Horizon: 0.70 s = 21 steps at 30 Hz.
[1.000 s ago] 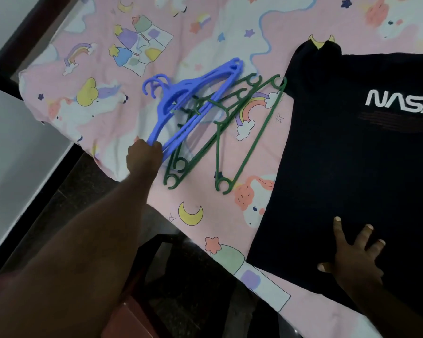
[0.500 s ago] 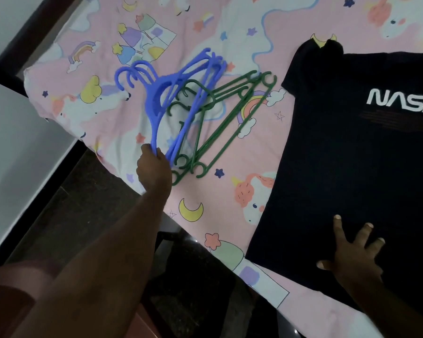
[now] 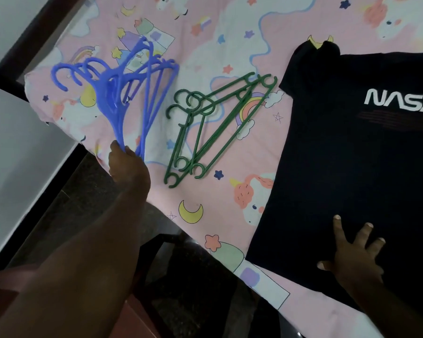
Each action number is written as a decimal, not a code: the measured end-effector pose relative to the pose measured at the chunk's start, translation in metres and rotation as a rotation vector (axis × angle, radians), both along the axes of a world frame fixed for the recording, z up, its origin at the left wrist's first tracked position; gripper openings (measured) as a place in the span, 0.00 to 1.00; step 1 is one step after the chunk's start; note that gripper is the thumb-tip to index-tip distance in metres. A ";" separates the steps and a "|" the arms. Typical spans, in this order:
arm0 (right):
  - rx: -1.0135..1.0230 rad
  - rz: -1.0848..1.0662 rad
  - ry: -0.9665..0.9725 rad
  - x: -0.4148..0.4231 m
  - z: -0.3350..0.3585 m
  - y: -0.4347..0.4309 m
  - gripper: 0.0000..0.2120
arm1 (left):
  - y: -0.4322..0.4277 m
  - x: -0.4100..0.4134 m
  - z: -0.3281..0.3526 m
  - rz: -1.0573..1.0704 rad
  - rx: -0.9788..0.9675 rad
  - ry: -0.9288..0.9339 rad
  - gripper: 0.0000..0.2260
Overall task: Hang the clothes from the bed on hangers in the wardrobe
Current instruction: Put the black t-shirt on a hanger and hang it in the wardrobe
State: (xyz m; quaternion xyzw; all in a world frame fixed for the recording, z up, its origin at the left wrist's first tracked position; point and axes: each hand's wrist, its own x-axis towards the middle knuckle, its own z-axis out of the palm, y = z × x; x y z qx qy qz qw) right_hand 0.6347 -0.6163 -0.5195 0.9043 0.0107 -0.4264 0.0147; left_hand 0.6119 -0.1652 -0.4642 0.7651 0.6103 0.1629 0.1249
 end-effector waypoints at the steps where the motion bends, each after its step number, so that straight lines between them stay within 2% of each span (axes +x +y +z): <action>1: 0.002 -0.003 -0.001 0.000 0.000 0.000 0.60 | -0.002 -0.001 -0.001 -0.012 0.000 -0.023 0.16; 4: 0.006 -0.010 -0.003 0.000 -0.002 0.001 0.60 | -0.019 -0.005 -0.014 -0.110 -0.064 -0.194 0.15; 7: 0.004 -0.007 -0.007 0.000 -0.001 0.001 0.60 | -0.047 -0.004 -0.034 -0.185 -0.211 -0.299 0.11; 10: 0.010 0.007 -0.012 0.000 -0.002 -0.001 0.59 | -0.070 0.001 -0.047 -0.216 -0.338 -0.276 0.09; 13: 0.003 0.009 -0.021 0.000 -0.005 -0.003 0.59 | -0.078 0.004 -0.052 -0.208 -0.363 -0.231 0.09; 18: -0.014 0.014 -0.044 -0.001 -0.009 -0.004 0.59 | -0.065 0.004 -0.047 -0.147 -0.231 0.001 0.15; 21: -0.023 0.001 -0.035 0.001 -0.009 -0.004 0.60 | -0.065 0.000 -0.035 -0.147 -0.180 -0.066 0.12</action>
